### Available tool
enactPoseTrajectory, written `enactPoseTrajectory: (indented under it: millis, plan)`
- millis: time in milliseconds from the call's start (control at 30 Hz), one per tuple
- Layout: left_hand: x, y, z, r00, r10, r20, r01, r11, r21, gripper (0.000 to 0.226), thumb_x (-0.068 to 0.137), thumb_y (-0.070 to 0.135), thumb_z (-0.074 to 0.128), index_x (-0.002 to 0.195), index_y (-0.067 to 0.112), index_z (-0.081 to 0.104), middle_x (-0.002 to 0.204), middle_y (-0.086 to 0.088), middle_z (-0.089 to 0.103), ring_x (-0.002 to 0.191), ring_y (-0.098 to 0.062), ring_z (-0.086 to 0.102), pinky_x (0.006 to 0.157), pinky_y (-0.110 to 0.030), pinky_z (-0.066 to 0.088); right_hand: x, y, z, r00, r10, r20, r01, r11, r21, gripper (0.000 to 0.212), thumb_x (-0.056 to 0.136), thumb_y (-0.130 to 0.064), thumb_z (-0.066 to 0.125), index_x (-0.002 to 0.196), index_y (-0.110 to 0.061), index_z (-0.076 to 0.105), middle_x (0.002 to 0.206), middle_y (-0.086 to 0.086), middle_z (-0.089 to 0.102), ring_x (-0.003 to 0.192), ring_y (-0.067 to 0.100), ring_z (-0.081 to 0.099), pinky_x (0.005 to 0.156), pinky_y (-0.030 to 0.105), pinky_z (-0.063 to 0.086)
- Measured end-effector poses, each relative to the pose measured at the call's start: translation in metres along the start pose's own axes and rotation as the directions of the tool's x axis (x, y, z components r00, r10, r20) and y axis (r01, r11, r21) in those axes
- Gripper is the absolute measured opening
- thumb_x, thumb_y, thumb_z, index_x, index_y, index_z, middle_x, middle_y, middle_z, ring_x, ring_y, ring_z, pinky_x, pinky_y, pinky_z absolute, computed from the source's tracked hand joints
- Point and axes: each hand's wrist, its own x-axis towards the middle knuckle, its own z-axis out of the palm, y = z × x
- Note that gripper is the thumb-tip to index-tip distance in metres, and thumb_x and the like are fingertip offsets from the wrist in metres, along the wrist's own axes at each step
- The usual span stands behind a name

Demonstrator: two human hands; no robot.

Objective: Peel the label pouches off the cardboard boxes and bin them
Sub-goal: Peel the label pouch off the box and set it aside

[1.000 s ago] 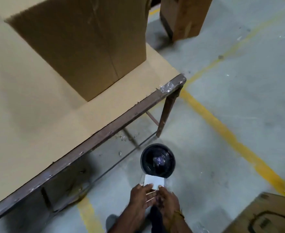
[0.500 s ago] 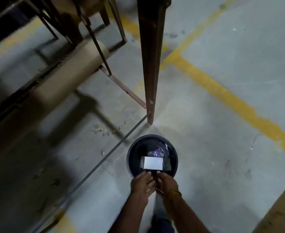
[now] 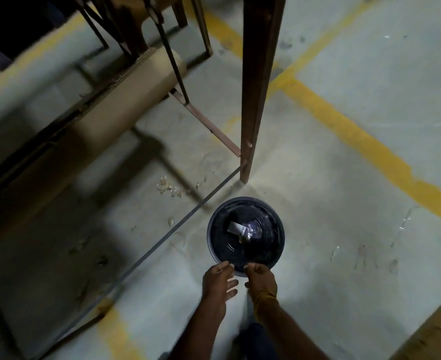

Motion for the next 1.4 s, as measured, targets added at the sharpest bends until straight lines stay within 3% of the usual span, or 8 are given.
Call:
enactPoseTrajectory:
  millis: [333, 533, 633, 767, 1067, 1200, 1300, 1400]
  plan:
    - [-0.1, 0.017, -0.089, 0.992, 0.121, -0.041, -0.125, 0.986, -0.112, 0.019, 0.1, 0.011, 0.057, 0.117, 0.01, 0.064, 0.109, -0.014, 0.067, 0.098, -0.032, 0.067, 0.076, -0.036, 0.055, -0.119, -0.007, 0.036, 0.983, -0.15, 0.105, 0.161, 0.982, -0.104, 0.009, 0.094, -0.023, 0.062, 0.093, -0.015, 0.067, 0.08, 0.007, 0.066, 0.065, 0.023, 0.061, 0.069, 0.032, 0.046]
    - [-0.197, -0.014, -0.212, 0.973, 0.201, -0.117, -0.221, 0.956, -0.192, 0.009, 0.095, 0.011, 0.062, 0.099, 0.015, 0.068, 0.092, -0.01, 0.067, 0.078, -0.024, 0.063, 0.064, -0.027, 0.047, -0.249, 0.022, 0.075, 0.956, -0.218, 0.196, 0.257, 0.944, -0.207, 0.006, 0.091, -0.022, 0.066, 0.093, -0.016, 0.068, 0.067, 0.002, 0.065, 0.057, 0.021, 0.061, 0.067, 0.033, 0.046]
    - [-0.251, -0.036, -0.281, 0.96, 0.213, -0.182, -0.257, 0.928, -0.27, 0.011, 0.094, 0.009, 0.061, 0.101, 0.014, 0.067, 0.085, -0.007, 0.066, 0.072, -0.022, 0.061, 0.062, -0.026, 0.046, -0.331, 0.04, 0.099, 0.923, -0.249, 0.293, 0.326, 0.91, -0.255, 0.004, 0.093, -0.017, 0.064, 0.089, -0.018, 0.066, 0.072, 0.002, 0.064, 0.055, 0.018, 0.058, 0.053, 0.026, 0.043]
    - [-0.316, -0.073, -0.365, 0.94, 0.215, -0.266, -0.312, 0.857, -0.41, 0.012, 0.093, 0.007, 0.059, 0.1, 0.014, 0.067, 0.085, -0.007, 0.066, 0.072, -0.024, 0.061, 0.063, -0.029, 0.047, -0.429, 0.076, 0.136, 0.864, -0.292, 0.41, 0.43, 0.851, -0.301, 0.006, 0.093, -0.017, 0.063, 0.093, -0.017, 0.069, 0.074, 0.001, 0.065, 0.06, 0.018, 0.058, 0.054, 0.026, 0.044]
    - [-0.419, -0.17, -0.523, 0.848, 0.097, -0.521, -0.471, 0.587, -0.658, 0.009, 0.095, 0.009, 0.058, 0.095, 0.014, 0.065, 0.086, -0.007, 0.064, 0.069, -0.023, 0.059, 0.062, -0.028, 0.045, -0.595, 0.168, 0.232, 0.651, -0.247, 0.718, 0.701, 0.557, -0.445, 0.007, 0.092, -0.021, 0.061, 0.094, -0.019, 0.068, 0.068, 0.002, 0.062, 0.057, 0.017, 0.057, 0.059, 0.028, 0.044]
    - [-0.45, -0.204, -0.575, 0.802, -0.012, -0.598, -0.531, 0.446, -0.721, 0.008, 0.097, 0.012, 0.057, 0.092, 0.017, 0.061, 0.079, -0.005, 0.06, 0.059, -0.017, 0.054, 0.059, -0.026, 0.042, -0.653, 0.194, 0.266, 0.544, -0.19, 0.817, 0.791, 0.442, -0.424, 0.007, 0.092, -0.019, 0.061, 0.089, -0.016, 0.067, 0.064, -0.001, 0.057, 0.053, 0.015, 0.053, 0.05, 0.023, 0.04]
    - [-0.467, -0.223, -0.609, 0.762, -0.092, -0.641, -0.576, 0.358, -0.735, 0.008, 0.096, 0.01, 0.057, 0.096, 0.016, 0.062, 0.073, -0.003, 0.057, 0.049, -0.013, 0.048, 0.055, -0.024, 0.039, -0.69, 0.207, 0.29, 0.444, -0.14, 0.885, 0.862, 0.335, -0.38, 0.013, 0.092, -0.021, 0.062, 0.079, -0.021, 0.064, 0.067, -0.001, 0.058, 0.054, 0.014, 0.055, 0.052, 0.024, 0.042]
    - [-0.482, -0.232, -0.641, 0.713, -0.156, -0.684, -0.625, 0.301, -0.72, 0.011, 0.097, 0.007, 0.055, 0.103, 0.012, 0.063, 0.075, -0.005, 0.058, 0.053, -0.015, 0.05, 0.053, -0.024, 0.038, -0.72, 0.215, 0.317, 0.332, -0.082, 0.94, 0.924, 0.227, -0.306, 0.015, 0.091, -0.022, 0.063, 0.076, -0.021, 0.065, 0.07, 0.002, 0.062, 0.054, 0.015, 0.057, 0.054, 0.025, 0.042]
